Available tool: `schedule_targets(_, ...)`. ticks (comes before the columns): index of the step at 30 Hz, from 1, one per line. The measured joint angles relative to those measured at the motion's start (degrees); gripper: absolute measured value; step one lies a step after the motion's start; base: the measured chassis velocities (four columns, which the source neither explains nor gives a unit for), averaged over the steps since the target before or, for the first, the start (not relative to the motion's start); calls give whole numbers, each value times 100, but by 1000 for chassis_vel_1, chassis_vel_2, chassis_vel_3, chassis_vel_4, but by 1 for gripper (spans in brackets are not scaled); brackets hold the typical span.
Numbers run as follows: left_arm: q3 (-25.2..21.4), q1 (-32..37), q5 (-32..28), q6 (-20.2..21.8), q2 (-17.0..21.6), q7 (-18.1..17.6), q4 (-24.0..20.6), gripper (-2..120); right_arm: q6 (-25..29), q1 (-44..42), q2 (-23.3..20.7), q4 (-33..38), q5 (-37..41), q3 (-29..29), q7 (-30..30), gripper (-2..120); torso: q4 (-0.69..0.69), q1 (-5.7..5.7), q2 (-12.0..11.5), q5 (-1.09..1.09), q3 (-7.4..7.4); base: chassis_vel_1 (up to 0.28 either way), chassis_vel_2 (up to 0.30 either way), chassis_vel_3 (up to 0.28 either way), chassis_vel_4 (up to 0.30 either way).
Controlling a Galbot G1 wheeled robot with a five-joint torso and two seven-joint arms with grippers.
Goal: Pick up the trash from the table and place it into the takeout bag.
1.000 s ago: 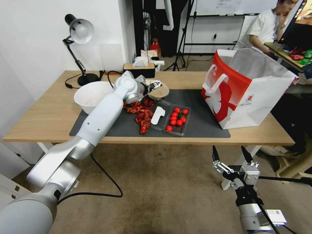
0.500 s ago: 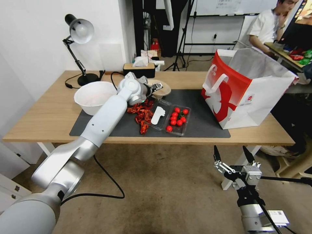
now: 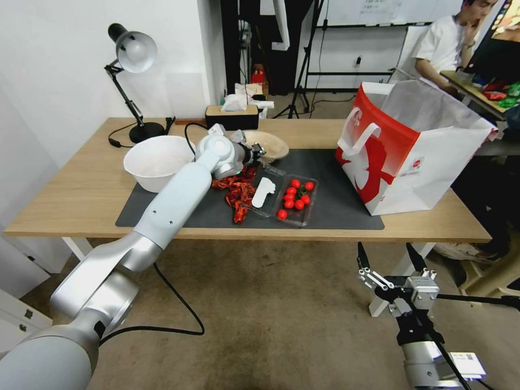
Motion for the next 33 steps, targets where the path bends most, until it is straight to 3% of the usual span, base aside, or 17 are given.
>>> schedule_targets(2,15,19,89,-102,32,211,-37,0,1,-15,7,5,-3,2,0,100,0,0,0,0,0,0,0,0,0)
schedule_targets(4,19,22,123,-128,48,289,-56,0,1,-18,9,7,-5,2,-1,100,0,0,0,0,0,0,0,0,0)
schedule_targets(8,103,17,592,-432,164,997,-180,0,3,-25,22,28,-29,-6,-4,100,1,0,0,0,0,0,0,0,0)
schedule_targets(10,112,5,652,-481,172,1083,-203,0,3,-25,22,32,-31,-8,-4,100,2,0,0,-1,0,0,0,0,0)
schedule_targets(11,134,-54,865,-627,185,1399,-294,0,3,-24,23,43,-36,-11,-5,100,1,0,0,0,0,0,0,0,0)
schedule_targets(12,134,-54,865,-627,185,1399,-294,0,3,-24,23,43,-36,-11,-5,100,1,0,0,0,0,0,0,0,0)
schedule_targets(14,221,-213,1226,-908,186,1911,-454,0,3,-25,25,49,-45,-14,-5,100,0,0,0,0,0,0,0,0,0)
schedule_targets(18,378,-481,1511,-1133,106,2270,-707,0,3,-40,42,65,-65,-18,-6,100,1,0,0,0,0,0,0,0,0)
schedule_targets(22,547,-726,1685,-1213,-14,2360,-866,0,3,-52,58,72,-83,-21,-7,100,-1,0,0,1,0,0,0,0,0)
schedule_targets(26,871,-1190,1850,-1257,-373,2355,-905,0,3,-70,91,92,-111,-22,-8,100,0,0,0,1,0,0,0,0,0)
schedule_targets(28,1252,-1528,2013,-1435,-649,2340,-724,0,3,-96,112,100,-122,-11,-8,100,0,0,1,2,-1,0,0,0,0)
schedule_targets(30,1329,-1571,2049,-1485,-692,2339,-679,0,3,-99,115,102,-122,-9,-8,100,0,-1,1,2,-1,0,0,0,0)
schedule_targets(31,1691,-1817,2314,-1664,-934,2393,-381,0,3,-108,134,105,-124,4,-8,100,-2,0,1,2,0,0,0,0,0)
schedule_targets(33,1765,-1883,2386,-1709,-1017,2426,-296,0,3,-107,143,105,-124,6,-7,100,0,0,1,3,0,0,0,0,0)
